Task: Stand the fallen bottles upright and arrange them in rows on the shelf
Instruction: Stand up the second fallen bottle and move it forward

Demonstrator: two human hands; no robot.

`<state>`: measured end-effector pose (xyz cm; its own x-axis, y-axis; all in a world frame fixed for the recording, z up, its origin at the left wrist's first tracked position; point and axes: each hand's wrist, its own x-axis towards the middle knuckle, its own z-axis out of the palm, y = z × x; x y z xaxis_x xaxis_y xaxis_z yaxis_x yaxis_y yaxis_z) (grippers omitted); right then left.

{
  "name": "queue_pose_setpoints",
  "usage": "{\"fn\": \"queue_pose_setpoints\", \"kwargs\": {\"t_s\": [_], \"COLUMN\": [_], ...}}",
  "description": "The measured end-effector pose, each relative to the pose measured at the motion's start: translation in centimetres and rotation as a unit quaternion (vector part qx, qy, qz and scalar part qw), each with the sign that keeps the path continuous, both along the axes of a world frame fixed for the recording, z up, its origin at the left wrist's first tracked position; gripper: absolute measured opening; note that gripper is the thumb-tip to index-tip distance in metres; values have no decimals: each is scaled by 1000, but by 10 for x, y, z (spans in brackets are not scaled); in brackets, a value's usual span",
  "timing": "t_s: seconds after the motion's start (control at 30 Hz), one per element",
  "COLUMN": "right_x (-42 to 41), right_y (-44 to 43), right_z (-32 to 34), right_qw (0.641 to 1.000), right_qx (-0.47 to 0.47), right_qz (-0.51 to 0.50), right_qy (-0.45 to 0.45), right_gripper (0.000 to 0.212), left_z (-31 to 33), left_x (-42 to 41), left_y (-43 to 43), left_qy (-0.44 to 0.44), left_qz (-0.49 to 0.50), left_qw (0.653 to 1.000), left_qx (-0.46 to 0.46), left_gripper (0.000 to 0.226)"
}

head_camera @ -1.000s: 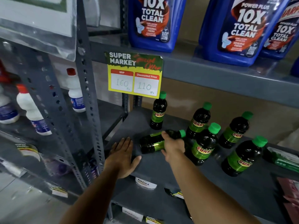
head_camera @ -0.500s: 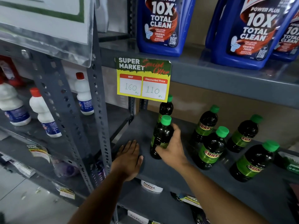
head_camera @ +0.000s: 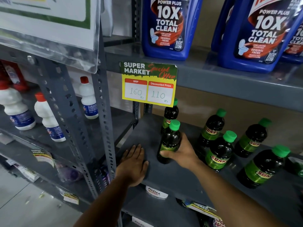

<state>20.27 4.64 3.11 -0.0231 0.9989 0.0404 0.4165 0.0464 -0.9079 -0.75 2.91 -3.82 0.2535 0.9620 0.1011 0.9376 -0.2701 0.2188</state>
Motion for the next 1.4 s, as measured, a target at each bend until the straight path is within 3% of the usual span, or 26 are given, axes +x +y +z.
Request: {"fn": "queue_pose_setpoints", "kwargs": {"t_s": [0.07, 0.13, 0.2, 0.3, 0.43, 0.83, 1.4], "right_x": [-7, -9, -6, -2, 3, 4, -16], "right_y": [-1, -2, -1, -3, -5, -10, -60], "right_z": [1, 0, -6, -14, -26, -41, -57], "right_qw": [998, 1000, 1000, 999, 999, 995, 995], "right_qx": [31, 24, 12, 27, -6, 3, 13], "right_qz": [-43, -16, 19, -25, 3, -34, 12], "right_qy": [-22, 9, 20, -16, -34, -93, -96], "right_gripper": [94, 101, 98, 95, 88, 72, 71], "left_z": [1, 3, 4, 4, 5, 2, 1], "left_x": [0, 1, 2, 2, 2, 1, 2], "left_y": [0, 0, -1, -1, -1, 2, 4], "left_qy": [-1, 0, 3, 3, 2, 15, 22], "left_qz": [1, 1, 1, 2, 1, 1, 10], "left_qw": [1000, 1000, 1000, 1000, 1000, 1000, 999], "left_qx": [-2, -4, -8, -7, -4, -17, -27], "left_gripper": [80, 82, 83, 86, 84, 79, 78]}}
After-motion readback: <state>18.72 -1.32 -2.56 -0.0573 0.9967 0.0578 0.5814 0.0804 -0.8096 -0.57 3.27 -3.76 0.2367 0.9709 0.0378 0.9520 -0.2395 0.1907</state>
